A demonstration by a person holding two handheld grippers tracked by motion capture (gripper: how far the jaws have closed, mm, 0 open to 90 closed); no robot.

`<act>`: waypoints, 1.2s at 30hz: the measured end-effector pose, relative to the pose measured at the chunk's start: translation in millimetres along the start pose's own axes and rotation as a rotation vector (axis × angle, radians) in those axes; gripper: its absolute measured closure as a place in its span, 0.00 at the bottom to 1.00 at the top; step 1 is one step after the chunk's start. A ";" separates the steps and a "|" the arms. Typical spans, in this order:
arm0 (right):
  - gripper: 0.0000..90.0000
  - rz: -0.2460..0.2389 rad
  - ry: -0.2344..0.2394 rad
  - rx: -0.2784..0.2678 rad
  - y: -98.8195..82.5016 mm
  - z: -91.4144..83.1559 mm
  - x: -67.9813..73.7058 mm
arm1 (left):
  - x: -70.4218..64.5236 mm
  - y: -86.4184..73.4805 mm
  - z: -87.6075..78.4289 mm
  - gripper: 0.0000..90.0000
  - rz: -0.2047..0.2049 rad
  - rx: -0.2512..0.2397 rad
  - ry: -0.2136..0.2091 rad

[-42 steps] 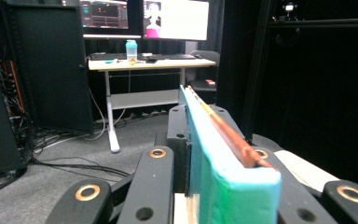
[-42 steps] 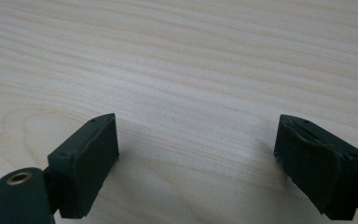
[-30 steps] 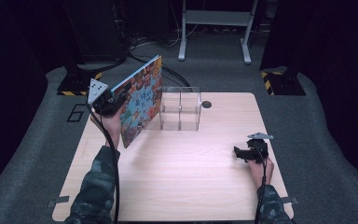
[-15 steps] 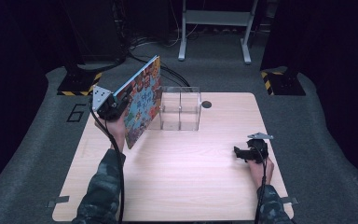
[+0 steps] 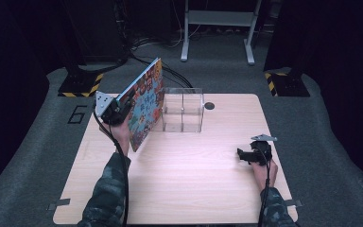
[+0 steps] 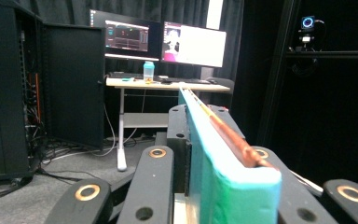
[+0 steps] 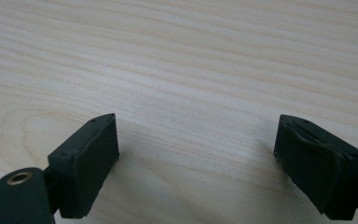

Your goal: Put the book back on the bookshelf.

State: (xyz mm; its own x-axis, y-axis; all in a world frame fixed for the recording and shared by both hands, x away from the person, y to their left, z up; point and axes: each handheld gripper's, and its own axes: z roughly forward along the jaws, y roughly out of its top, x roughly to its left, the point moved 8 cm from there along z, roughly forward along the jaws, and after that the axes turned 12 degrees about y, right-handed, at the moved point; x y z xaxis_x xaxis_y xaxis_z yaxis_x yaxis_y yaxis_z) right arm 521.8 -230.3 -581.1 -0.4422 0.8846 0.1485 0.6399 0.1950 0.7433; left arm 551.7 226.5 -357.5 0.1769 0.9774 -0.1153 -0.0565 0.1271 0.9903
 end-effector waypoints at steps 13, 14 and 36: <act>0.14 0.000 0.000 0.000 0.0 0.0 0.0 | -2.7 -6.8 -1.4 0.89 0.008 -0.029 0.013; 0.14 0.000 -0.001 0.000 0.0 0.0 0.0 | -2.6 -7.3 -1.3 0.89 0.007 -0.029 0.013; 0.14 0.001 -0.001 0.000 0.0 0.0 0.0 | 11.7 -23.9 -9.3 0.89 -0.010 -0.046 0.008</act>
State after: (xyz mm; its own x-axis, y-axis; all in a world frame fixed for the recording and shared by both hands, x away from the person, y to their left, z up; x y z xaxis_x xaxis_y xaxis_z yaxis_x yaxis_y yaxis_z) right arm 521.8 -230.3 -581.1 -0.4411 0.8851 0.1485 0.6401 0.1943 0.7433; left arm 545.9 236.5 -383.2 0.1698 0.9774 -0.1259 -0.0999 0.1442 0.9845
